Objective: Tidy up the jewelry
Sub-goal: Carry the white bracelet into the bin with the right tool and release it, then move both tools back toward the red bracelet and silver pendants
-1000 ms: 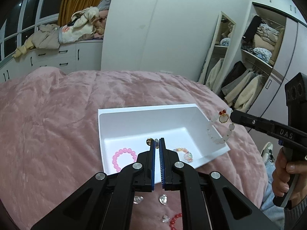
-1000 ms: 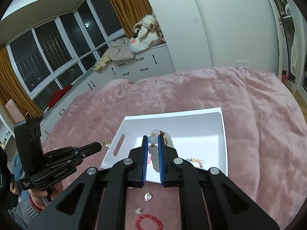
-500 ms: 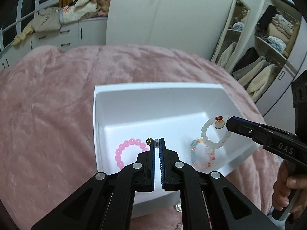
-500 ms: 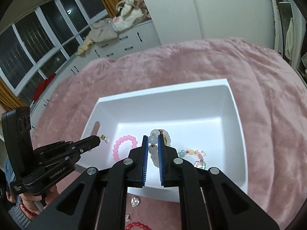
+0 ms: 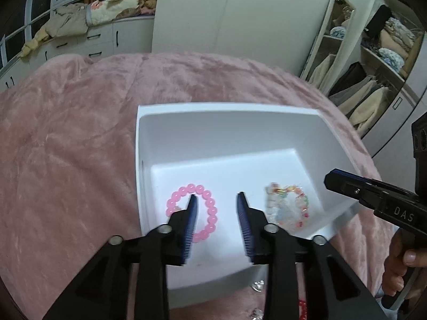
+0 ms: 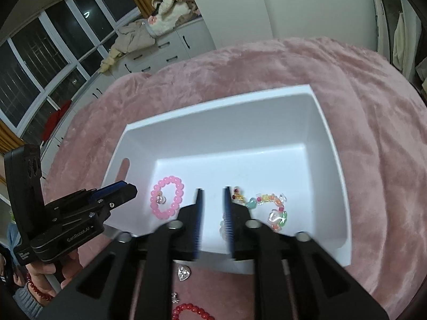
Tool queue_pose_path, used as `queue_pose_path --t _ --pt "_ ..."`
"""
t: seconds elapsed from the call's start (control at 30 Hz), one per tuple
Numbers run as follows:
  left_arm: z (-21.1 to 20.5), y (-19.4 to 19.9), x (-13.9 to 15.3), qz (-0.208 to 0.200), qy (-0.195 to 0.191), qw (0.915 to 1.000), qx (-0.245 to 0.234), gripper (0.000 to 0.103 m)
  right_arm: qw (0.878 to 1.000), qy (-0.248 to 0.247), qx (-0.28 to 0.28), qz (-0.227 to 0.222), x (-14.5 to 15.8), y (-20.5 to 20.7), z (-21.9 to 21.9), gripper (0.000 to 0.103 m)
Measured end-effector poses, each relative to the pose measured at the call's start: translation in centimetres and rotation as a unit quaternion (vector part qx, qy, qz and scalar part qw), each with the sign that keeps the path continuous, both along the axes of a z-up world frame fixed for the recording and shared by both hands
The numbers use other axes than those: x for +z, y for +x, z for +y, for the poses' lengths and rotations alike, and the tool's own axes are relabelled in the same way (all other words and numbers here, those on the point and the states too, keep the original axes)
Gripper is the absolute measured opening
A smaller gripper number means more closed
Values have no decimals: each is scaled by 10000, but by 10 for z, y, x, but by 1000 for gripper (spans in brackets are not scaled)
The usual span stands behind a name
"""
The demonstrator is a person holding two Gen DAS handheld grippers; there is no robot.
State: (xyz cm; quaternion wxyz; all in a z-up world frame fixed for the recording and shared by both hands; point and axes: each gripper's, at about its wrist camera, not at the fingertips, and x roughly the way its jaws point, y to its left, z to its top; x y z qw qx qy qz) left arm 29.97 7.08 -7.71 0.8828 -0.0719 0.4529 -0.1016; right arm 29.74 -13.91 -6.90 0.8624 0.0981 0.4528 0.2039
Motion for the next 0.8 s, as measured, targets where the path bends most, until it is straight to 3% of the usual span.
queue_pose_path --t 0.03,0.1,0.17,0.23,0.43,0.57,0.8 --pt "-1 -6 6 -104 1 9999 9 65 9999 132 -13 -79 6 -4 -4 58" --pt "-1 -18 15 -328 -51 9994 -1 82 9991 347 -24 -252 17 -14 -11 82" --pt "-3 -32 22 -510 -98 9986 -123 86 9973 501 -74 -523 31 -30 -19 99" --pt "-4 -47 25 -608 -121 9979 -189 92 9946 648 14 -810 45 -47 -27 98" --pt "-10 -100 24 -813 -247 9946 -599 94 9868 399 741 -1384 63 -100 -33 98" --pt "-17 -126 7 -735 -183 9946 -703 94 9842 113 1196 -1303 47 -123 -26 98" --pt "-14 -134 -39 -351 -86 9982 -487 94 9829 -117 1710 -679 -5 -139 -12 98"
